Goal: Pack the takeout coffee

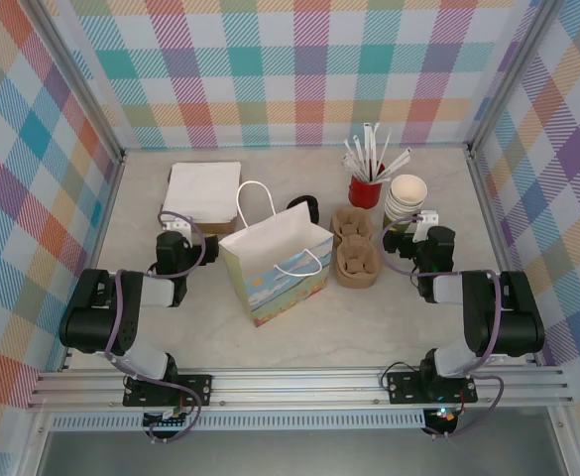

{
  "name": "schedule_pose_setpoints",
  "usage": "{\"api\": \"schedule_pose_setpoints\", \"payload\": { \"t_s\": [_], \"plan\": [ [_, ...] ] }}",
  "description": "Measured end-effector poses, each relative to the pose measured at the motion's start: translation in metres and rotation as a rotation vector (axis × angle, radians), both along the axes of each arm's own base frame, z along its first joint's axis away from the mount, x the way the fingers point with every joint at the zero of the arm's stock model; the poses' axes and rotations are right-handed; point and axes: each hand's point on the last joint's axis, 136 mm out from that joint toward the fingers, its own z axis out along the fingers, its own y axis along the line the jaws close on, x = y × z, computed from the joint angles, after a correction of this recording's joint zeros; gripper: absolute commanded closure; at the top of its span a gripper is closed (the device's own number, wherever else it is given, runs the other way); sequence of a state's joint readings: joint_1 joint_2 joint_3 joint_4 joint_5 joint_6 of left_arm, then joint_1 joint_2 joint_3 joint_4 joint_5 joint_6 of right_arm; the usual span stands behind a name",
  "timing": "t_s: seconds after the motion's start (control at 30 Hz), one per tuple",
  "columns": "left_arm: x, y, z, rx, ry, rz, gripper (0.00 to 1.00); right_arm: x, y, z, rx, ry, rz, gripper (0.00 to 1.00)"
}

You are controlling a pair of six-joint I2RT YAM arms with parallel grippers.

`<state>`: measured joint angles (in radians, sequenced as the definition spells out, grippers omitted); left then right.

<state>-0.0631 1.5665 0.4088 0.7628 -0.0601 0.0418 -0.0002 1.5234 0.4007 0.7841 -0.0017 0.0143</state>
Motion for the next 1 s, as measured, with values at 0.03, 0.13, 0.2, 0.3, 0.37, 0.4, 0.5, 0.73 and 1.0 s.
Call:
{"api": "schedule_pose_setpoints", "payload": {
  "t_s": [0.03, 0.13, 0.2, 0.3, 0.37, 0.4, 0.5, 0.73, 1.0],
  "plan": [
    [0.0, 0.0, 0.0, 0.0, 0.0, 0.0, 0.0, 0.0, 0.0, 0.0, 0.0, 0.0, 0.0, 0.0],
    [0.0, 0.0, 0.0, 0.0, 0.0, 0.0, 0.0, 0.0, 0.0, 0.0, 0.0, 0.0, 0.0, 0.0],
    [0.0, 0.0, 0.0, 0.0, 0.0, 0.0, 0.0, 0.0, 0.0, 0.0, 0.0, 0.0, 0.0, 0.0],
    [0.0, 0.0, 0.0, 0.0, 0.0, 0.0, 0.0, 0.0, 0.0, 0.0, 0.0, 0.0, 0.0, 0.0],
    [0.0, 0.0, 0.0, 0.0, 0.0, 0.0, 0.0, 0.0, 0.0, 0.0, 0.0, 0.0, 0.0, 0.0],
    [0.0, 0.0, 0.0, 0.0, 0.0, 0.0, 0.0, 0.0, 0.0, 0.0, 0.0, 0.0, 0.0, 0.0],
    [0.0, 0.0, 0.0, 0.0, 0.0, 0.0, 0.0, 0.0, 0.0, 0.0, 0.0, 0.0, 0.0, 0.0],
    [-0.001, 0.004, 0.008, -0.005, -0.016, 0.027, 0.0, -0.002, 0.0, -0.001, 0.0, 0.023, 0.0, 0.0],
    [-0.044, 0.027, 0.139, -0.042, -0.26, 0.161, 0.0, -0.028, -0.003, 0.089, -0.005, -0.097, -0.019, 0.0]
  ]
}}
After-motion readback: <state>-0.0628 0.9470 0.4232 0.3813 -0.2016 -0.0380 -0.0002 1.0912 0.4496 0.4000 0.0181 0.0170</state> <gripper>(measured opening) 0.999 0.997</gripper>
